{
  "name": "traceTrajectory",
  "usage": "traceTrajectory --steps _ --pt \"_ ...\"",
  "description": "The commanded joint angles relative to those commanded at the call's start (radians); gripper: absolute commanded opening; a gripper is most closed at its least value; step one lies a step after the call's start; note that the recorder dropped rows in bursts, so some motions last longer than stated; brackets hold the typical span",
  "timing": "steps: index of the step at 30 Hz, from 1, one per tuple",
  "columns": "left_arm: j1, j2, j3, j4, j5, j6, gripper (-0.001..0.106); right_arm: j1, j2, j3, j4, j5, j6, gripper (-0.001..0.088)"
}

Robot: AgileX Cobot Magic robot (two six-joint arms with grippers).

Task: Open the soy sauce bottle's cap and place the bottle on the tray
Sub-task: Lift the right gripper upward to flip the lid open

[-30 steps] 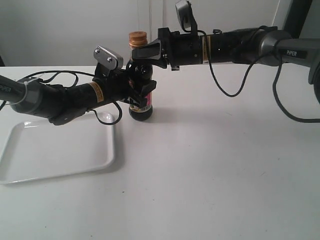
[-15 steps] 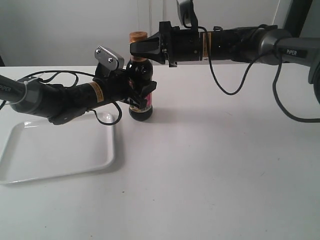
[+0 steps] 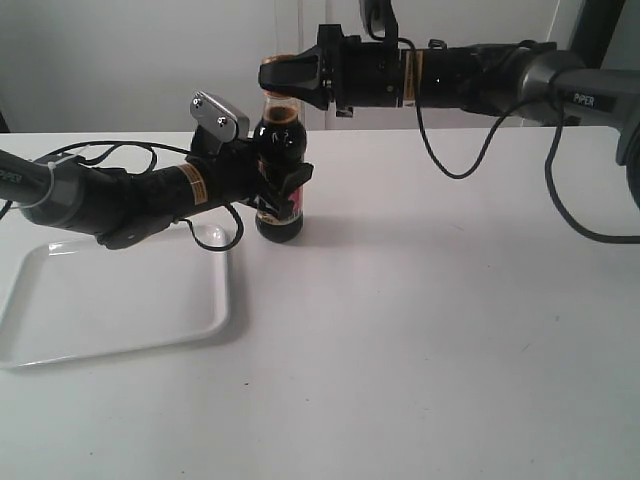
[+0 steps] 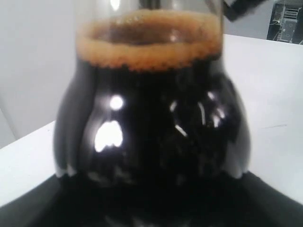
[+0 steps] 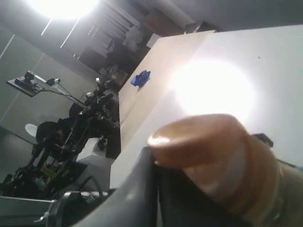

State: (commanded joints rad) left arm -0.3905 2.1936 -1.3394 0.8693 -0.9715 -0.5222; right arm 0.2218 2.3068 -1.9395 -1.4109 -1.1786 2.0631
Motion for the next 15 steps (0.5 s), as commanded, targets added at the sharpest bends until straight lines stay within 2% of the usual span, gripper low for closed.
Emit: traceTrajectory --steps 12,15 --pt "0.0 0.0 0.0 0.0 0.0 0.0 0.0 -0.034 -0.006 -0.063 -0.004 -0.004 0.0 0.0" --pt "0.0 0.0 0.0 0.0 -0.003 0.0 0.0 -0.054 -0.015 -0.063 -0.059 0.002 0.002 0.0"
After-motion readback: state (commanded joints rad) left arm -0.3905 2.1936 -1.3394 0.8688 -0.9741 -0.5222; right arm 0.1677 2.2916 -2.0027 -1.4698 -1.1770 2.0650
